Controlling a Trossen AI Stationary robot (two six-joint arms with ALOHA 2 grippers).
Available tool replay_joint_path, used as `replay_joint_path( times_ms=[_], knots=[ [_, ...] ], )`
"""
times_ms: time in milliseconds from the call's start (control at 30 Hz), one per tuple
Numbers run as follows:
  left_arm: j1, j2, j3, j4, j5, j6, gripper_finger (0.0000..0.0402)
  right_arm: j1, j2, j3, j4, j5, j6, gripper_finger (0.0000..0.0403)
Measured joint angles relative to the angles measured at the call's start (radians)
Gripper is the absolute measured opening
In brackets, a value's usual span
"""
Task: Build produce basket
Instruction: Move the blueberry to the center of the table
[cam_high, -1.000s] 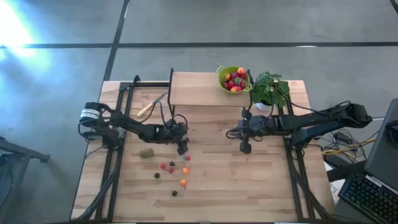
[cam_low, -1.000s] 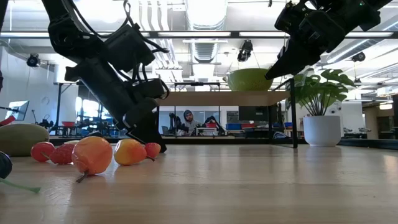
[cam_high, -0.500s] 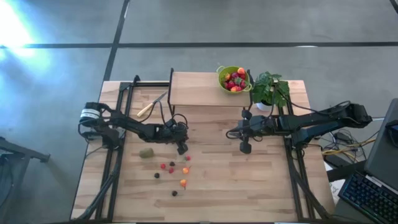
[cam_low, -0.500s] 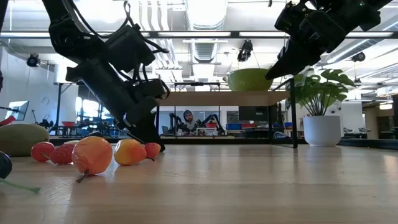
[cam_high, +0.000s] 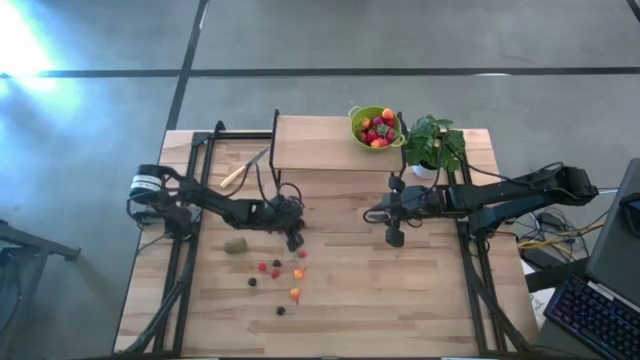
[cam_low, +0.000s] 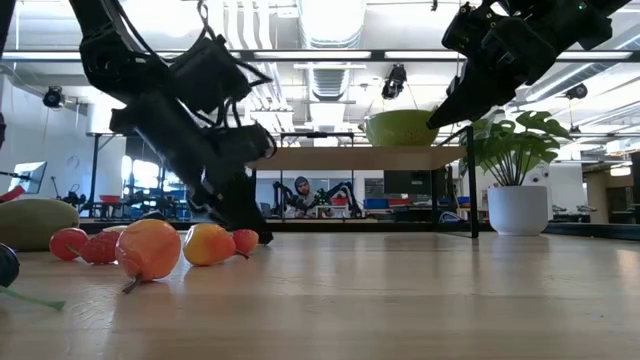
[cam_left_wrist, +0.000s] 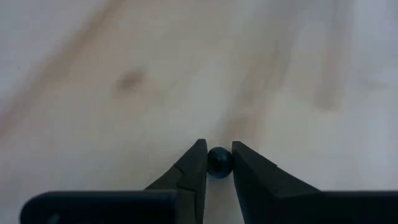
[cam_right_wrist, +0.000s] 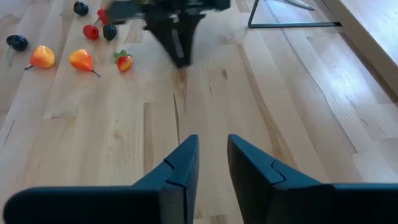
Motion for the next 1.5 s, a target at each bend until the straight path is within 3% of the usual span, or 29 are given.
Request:
replay_joint_path(
  times_ms=[100, 367, 567, 1033, 1500],
  knots=[
    [-0.004, 0.001, 0.019, 0.070, 0.051, 0.026, 0.0068, 0.000, 0.000, 0.000, 0.000, 0.000, 0.000, 0.0087],
    [-0.041, 0.032, 0.163, 0.117, 0.049, 0.178, 0.0069, 0.000, 0.000, 0.000, -0.005, 0.001, 0.000, 0.0084],
    [-0.060, 0.128, 0.299, 0.116, 0.057, 0.284, 0.0069, 0.000, -0.003, 0.004, -0.094, 0.002, 0.001, 0.0060],
    [-0.060, 0.380, 0.565, 0.029, 0.115, 0.369, 0.0069, 0.000, -0.031, 0.006, -0.161, 0.009, 0.009, 0.0034],
    [-0.055, 0.412, 0.589, -0.014, 0.116, 0.379, 0.0069, 0.000, -0.039, 0.005, -0.168, 0.009, 0.022, 0.0063]
  ],
)
